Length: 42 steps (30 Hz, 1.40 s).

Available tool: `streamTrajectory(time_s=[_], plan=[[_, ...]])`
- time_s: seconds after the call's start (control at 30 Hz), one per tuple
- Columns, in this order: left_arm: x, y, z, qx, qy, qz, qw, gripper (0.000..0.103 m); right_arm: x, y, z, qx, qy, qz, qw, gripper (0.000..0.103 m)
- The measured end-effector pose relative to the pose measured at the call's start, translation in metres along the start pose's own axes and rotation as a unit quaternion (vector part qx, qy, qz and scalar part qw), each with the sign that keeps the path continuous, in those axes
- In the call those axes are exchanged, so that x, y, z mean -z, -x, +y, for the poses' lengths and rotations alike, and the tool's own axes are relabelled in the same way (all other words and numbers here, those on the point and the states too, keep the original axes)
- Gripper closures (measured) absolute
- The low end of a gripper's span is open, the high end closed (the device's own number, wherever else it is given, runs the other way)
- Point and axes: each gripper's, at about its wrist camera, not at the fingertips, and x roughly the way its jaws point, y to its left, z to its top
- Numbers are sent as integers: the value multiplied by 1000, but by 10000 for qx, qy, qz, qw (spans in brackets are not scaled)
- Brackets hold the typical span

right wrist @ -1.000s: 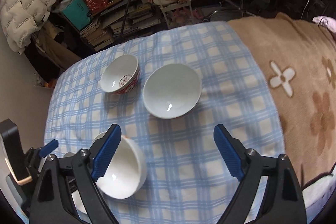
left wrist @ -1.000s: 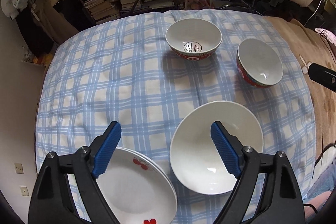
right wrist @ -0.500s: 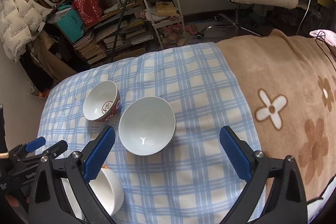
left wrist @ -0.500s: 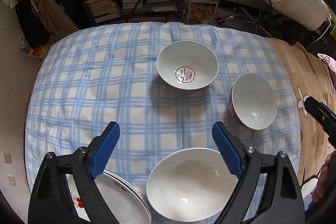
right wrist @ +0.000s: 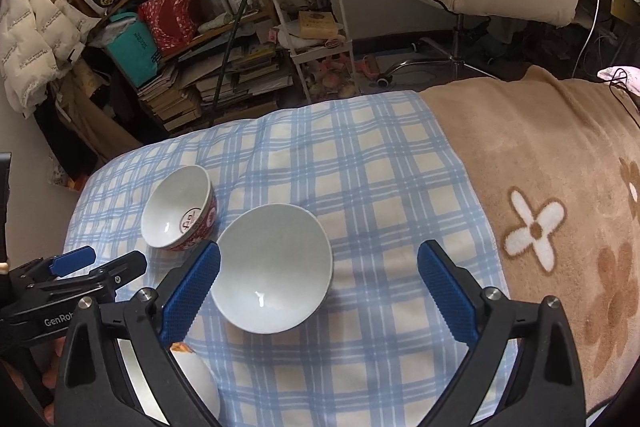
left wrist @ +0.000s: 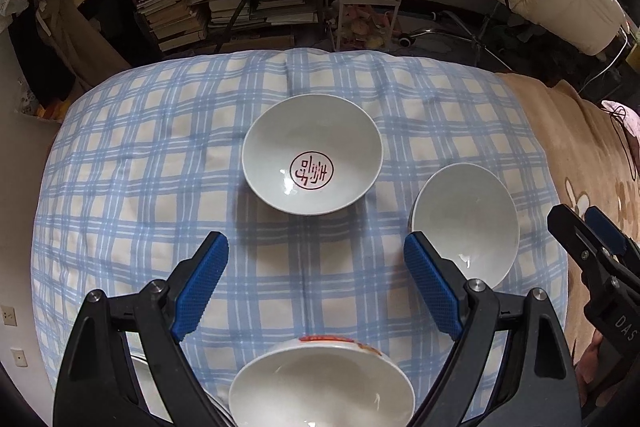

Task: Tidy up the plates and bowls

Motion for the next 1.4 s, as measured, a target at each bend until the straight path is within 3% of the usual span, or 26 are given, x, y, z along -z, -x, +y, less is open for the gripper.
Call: streamTrajectory(time_s=[0.17, 0.3, 0.5, 0.67, 0.8, 0.9, 1.03, 1.2, 1.4], plan=[[-1, -17, -12, 18, -127, 123, 9998, 15, -1, -13, -12, -20, -167, 151, 9997, 14], [0, -28, -20, 78, -183, 221, 9996, 15, 2, -30, -20, -146, -316, 385, 9987, 34], [1, -44, -30, 45, -259, 344, 9991, 15, 8, -49, -24, -317, -349, 617, 9970, 39], [1, -47, -36, 72, -329, 317, 9989, 17, 13, -62, -26, -488, -450, 840, 9943, 59], [1, -53, -40, 181, -388, 455, 9980, 40, 16, -68, -27, -819, -590, 929, 9905, 80], [1, -58, -38, 441, -206, 606, 9970, 62, 18, -71, -25, -941, -608, 1000, 9887, 87], [0, -64, -37, 811, -29, 732, 9940, 83, 19, -73, -24, -972, -648, 1046, 9876, 87], [3, -72, -47, 861, -93, 877, 9924, 95, 21, -74, -20, -898, -582, 1105, 9881, 88], [9, -55, -57, 471, -383, 748, 9954, 94, 24, -62, -9, -731, -327, 1046, 9913, 89]])
